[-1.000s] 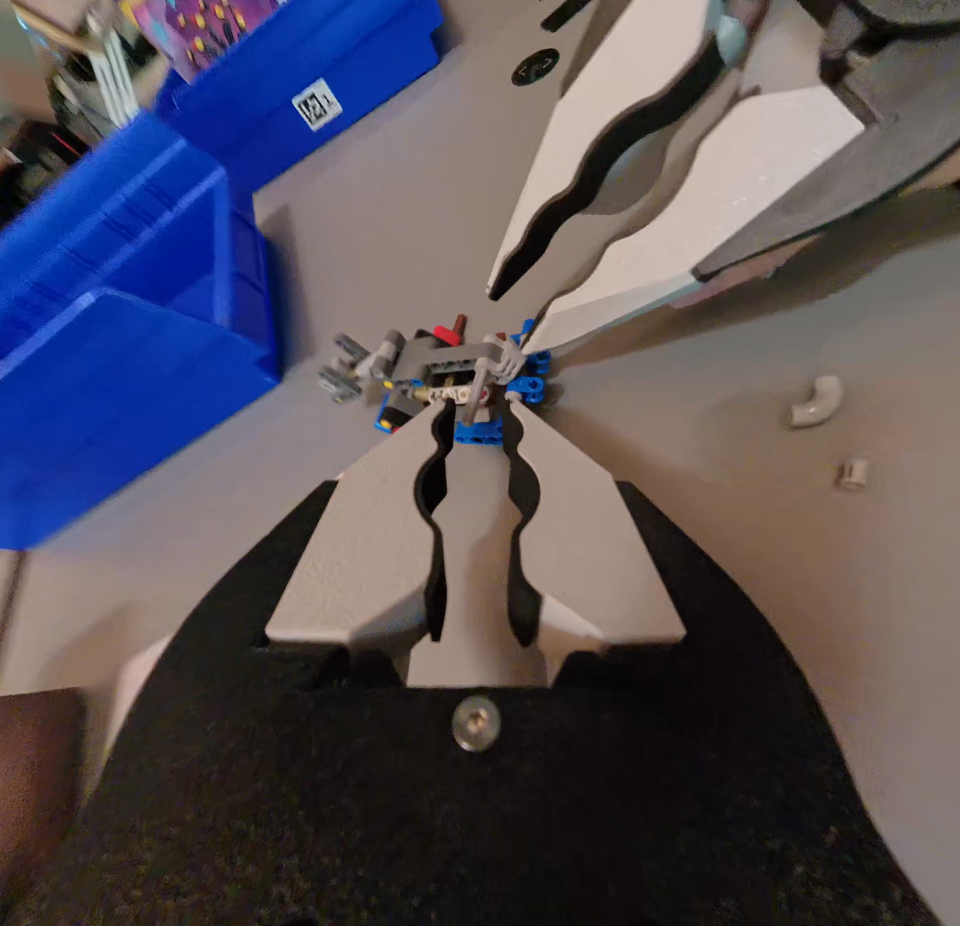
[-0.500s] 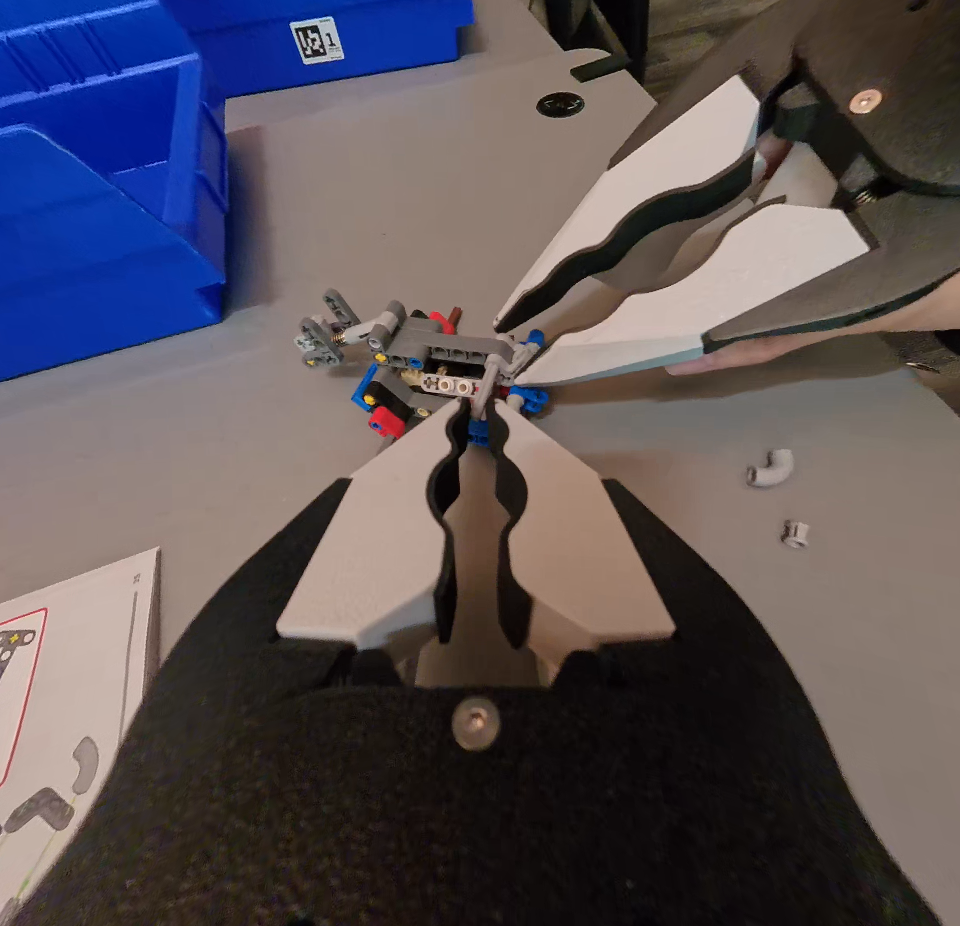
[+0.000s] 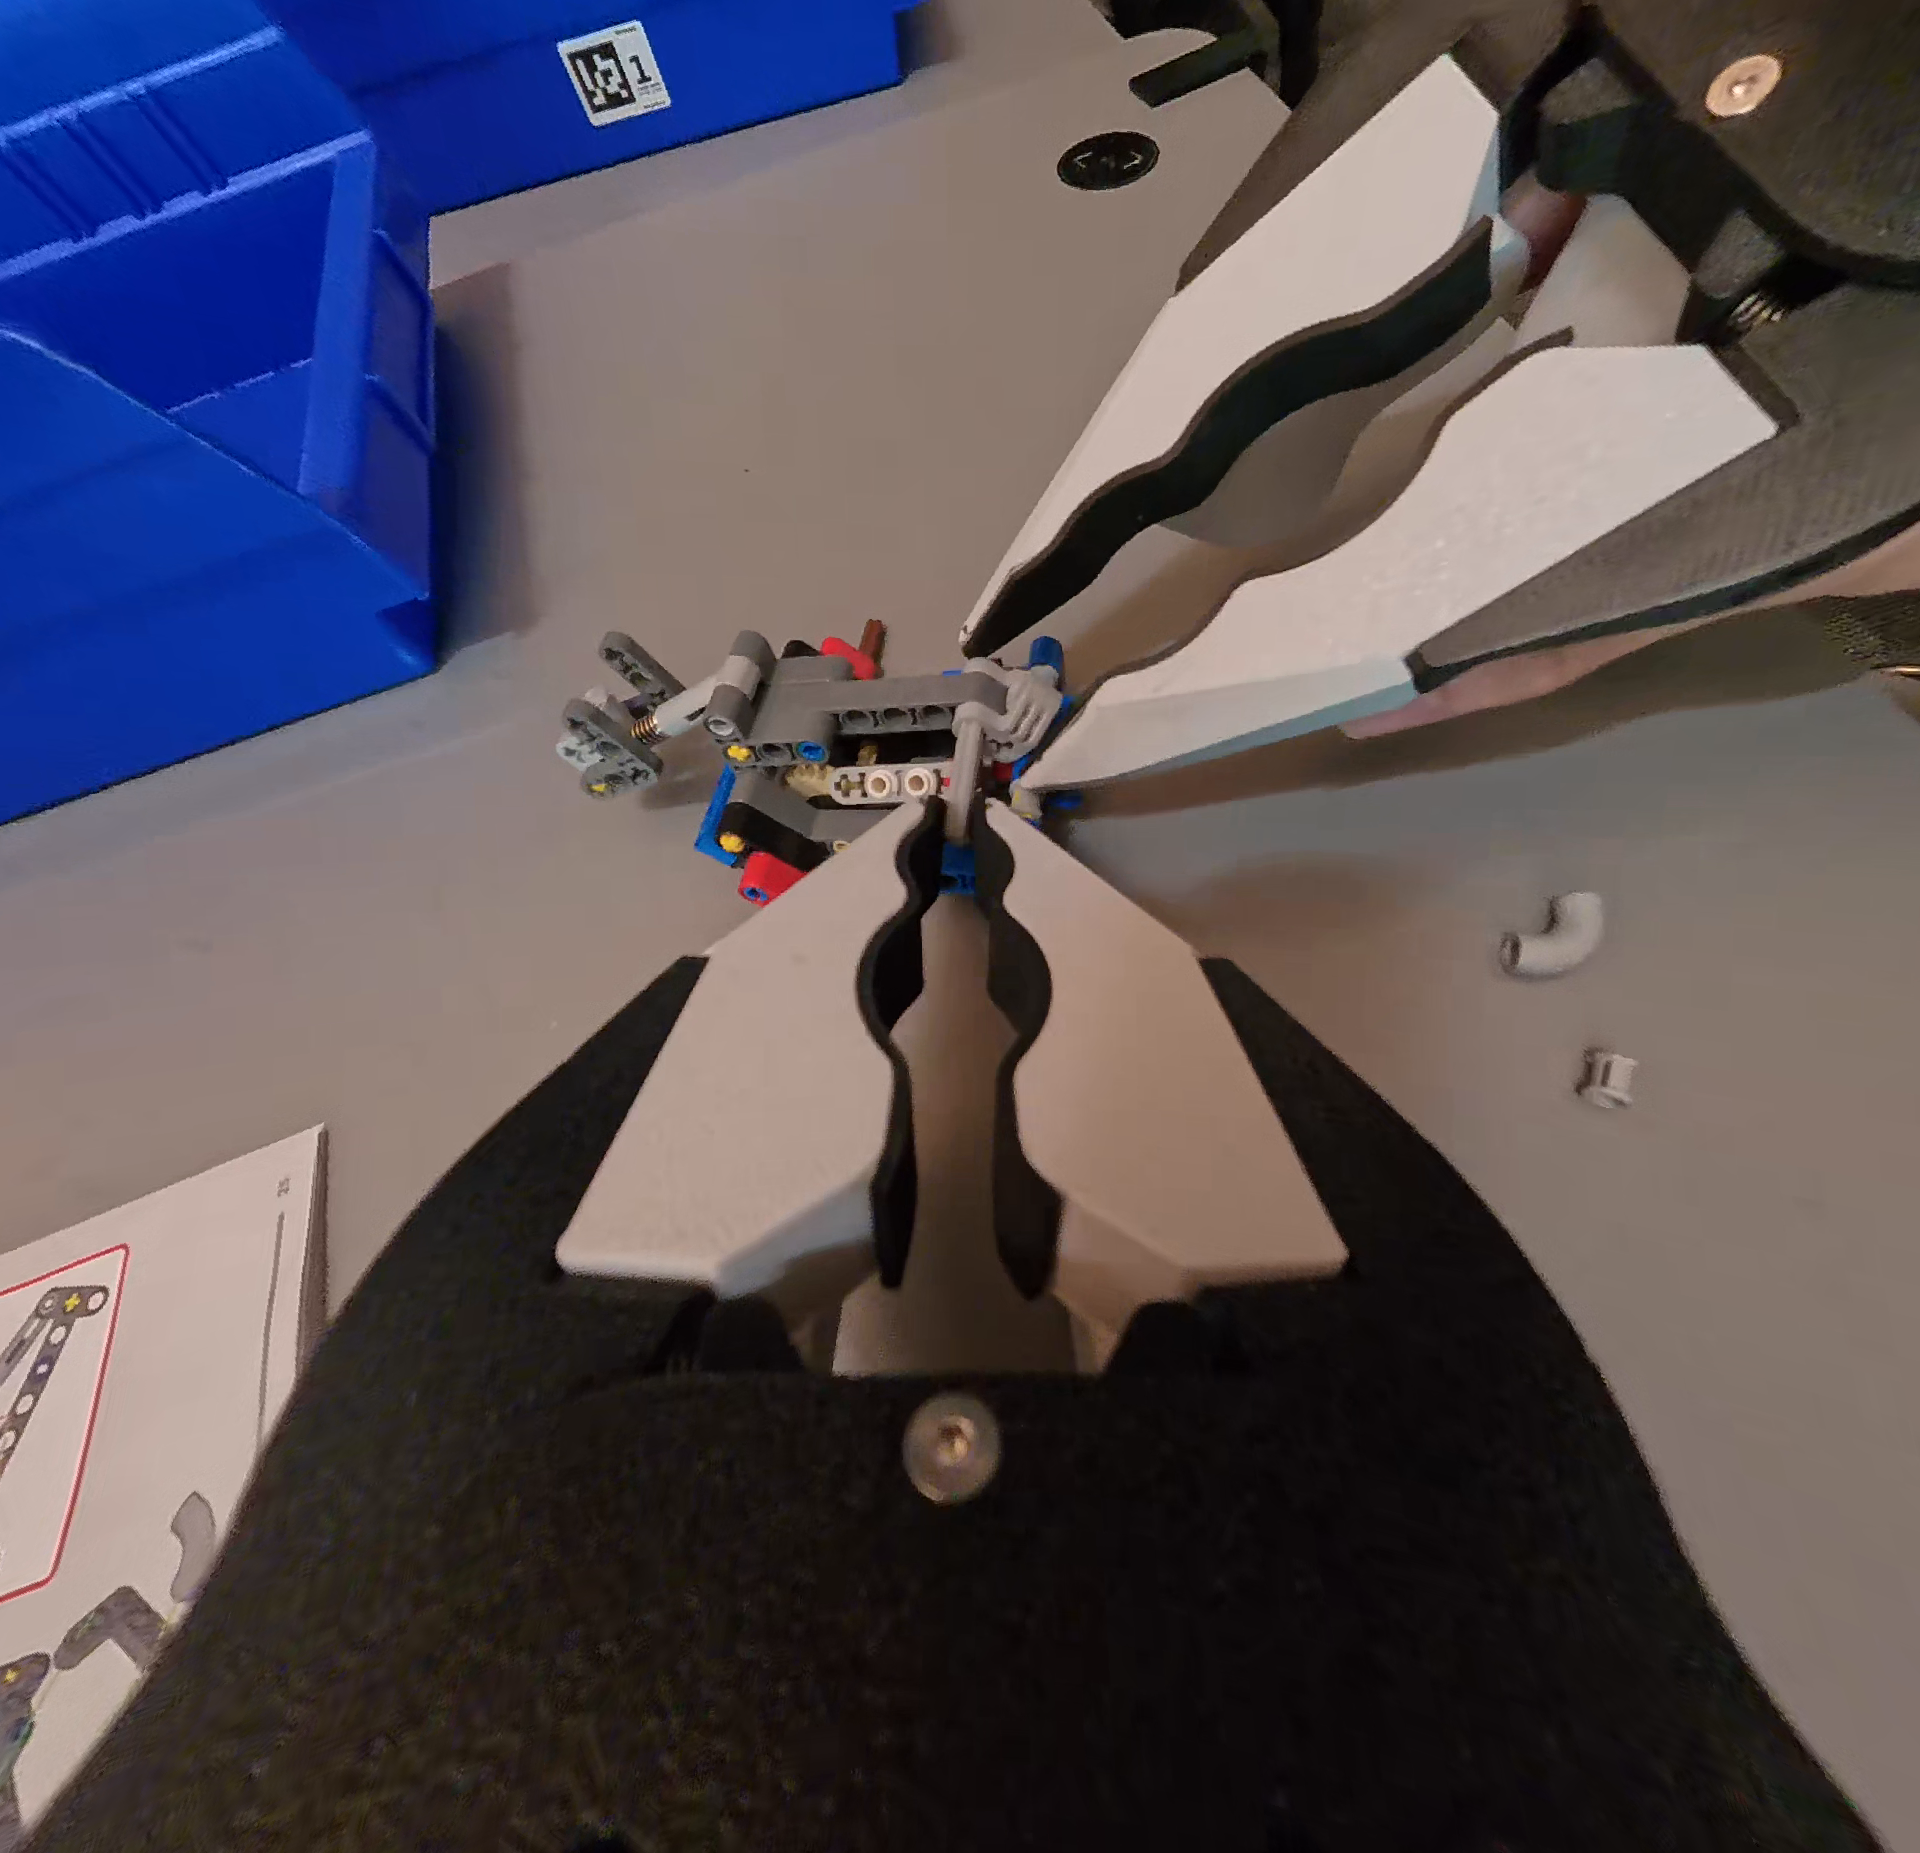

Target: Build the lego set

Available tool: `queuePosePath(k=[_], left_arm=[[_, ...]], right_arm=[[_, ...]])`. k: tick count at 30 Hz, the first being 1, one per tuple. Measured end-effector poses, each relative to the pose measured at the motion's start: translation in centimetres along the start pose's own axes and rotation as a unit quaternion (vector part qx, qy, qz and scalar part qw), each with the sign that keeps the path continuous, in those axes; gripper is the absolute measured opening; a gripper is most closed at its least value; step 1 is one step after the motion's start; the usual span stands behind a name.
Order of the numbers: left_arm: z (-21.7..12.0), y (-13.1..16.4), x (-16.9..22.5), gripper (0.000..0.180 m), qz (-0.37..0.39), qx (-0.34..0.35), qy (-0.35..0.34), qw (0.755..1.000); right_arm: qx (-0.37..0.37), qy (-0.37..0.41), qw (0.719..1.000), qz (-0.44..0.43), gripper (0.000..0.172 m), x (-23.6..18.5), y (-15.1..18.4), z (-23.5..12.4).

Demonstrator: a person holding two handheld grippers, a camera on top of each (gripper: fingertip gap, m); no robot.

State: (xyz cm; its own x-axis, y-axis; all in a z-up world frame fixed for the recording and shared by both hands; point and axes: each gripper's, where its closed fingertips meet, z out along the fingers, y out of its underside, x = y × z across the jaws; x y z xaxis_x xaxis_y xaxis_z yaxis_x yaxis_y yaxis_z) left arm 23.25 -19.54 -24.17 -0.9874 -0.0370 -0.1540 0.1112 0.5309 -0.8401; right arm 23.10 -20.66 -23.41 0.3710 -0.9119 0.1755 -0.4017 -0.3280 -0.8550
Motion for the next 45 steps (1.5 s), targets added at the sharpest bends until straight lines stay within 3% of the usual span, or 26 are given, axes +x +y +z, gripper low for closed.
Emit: queuePosePath(k=[14,25,31,35,45], left_arm=[[0.0,-0.3,0.5,0.000,0.047,0.004,-0.032,0.998],[0.0,-0.3,0.4,0.000,0.035,0.008,-0.026,0.999],[-0.4,-0.7,0.1,0.000,-0.003,0.028,-0.007,1.000],[-0.5,-0.8,-0.1,0.000,-0.047,0.033,0.023,0.998],[-0.4,-0.4,0.4,0.000,-0.166,0.019,0.098,0.981]], right_arm=[[0.001,-0.009,1.000,-0.024,0.022,0.1,0.2,-0.1],[0.006,-0.024,0.999,-0.047,0.026,0.0,0.4,-0.5],[0.051,-0.046,0.992,-0.110,0.031,0.2,-0.1,-1.4],[0.067,-0.052,0.992,-0.098,0.029,0.8,-0.4,-1.7],[0.062,-0.057,0.985,-0.148,0.021,-0.1,-0.5,-0.8]])
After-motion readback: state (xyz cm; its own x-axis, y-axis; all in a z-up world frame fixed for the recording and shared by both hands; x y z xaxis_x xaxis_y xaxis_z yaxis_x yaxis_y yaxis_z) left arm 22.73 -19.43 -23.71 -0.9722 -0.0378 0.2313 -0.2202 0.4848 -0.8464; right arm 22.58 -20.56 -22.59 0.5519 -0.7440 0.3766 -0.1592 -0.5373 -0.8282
